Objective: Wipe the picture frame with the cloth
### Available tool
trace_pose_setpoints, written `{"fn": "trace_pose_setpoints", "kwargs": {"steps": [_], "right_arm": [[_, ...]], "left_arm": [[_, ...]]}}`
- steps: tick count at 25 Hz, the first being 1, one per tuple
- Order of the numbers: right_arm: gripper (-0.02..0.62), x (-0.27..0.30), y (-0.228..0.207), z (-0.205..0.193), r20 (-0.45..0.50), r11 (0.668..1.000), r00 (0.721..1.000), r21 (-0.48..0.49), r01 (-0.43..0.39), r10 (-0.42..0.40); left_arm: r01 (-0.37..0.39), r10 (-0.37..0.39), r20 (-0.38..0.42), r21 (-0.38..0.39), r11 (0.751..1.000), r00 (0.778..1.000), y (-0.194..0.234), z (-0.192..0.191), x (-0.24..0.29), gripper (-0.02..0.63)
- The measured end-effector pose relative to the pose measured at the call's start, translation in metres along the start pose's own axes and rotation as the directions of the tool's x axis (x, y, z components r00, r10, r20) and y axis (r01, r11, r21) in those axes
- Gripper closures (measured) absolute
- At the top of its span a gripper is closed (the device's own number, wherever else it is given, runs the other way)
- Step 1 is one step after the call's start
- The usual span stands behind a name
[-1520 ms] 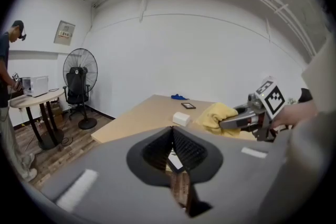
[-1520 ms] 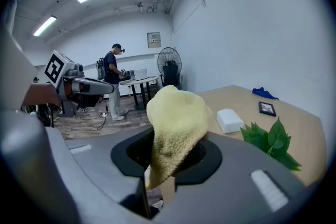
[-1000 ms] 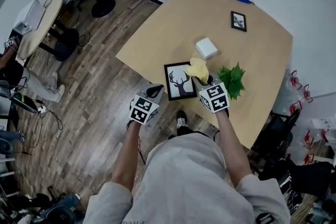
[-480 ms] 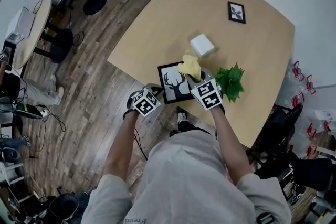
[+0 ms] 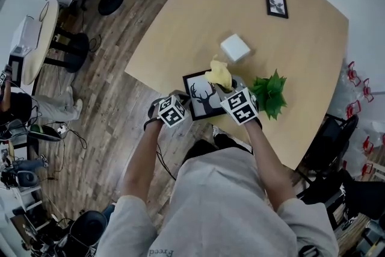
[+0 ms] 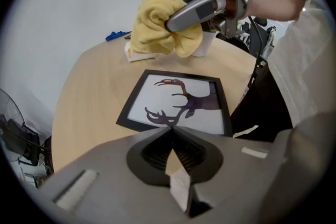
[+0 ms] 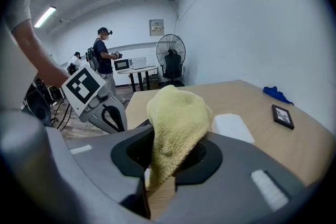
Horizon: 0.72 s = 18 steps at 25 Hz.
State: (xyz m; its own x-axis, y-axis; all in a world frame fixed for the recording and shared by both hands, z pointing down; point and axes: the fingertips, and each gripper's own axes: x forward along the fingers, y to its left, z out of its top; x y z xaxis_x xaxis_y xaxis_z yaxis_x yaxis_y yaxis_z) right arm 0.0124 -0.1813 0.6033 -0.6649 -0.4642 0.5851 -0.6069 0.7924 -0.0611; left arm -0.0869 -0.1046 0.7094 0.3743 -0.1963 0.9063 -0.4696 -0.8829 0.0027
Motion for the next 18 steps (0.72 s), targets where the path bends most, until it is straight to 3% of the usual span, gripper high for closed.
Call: {"fn": "trace_pose_setpoints", "kwargs": {"steps": [7,18], "right_arm": [[0.509,0.02,0.004,-0.01,0.022,0.997,1.0,0.078,-0.001,-0.001],[0.512,0.032,-0.02,0.005,0.043,0.991,0.997,0.121,0.056,-0.062]], "left_arm": [[0.013,-0.007,-0.08,0.068,0.998,0.997,0.001,-0.007,0.006,0.552],[0.065,-0.052,-0.106,0.12,0.991,0.993,-0.005,0.001,0.013,0.552]]}}
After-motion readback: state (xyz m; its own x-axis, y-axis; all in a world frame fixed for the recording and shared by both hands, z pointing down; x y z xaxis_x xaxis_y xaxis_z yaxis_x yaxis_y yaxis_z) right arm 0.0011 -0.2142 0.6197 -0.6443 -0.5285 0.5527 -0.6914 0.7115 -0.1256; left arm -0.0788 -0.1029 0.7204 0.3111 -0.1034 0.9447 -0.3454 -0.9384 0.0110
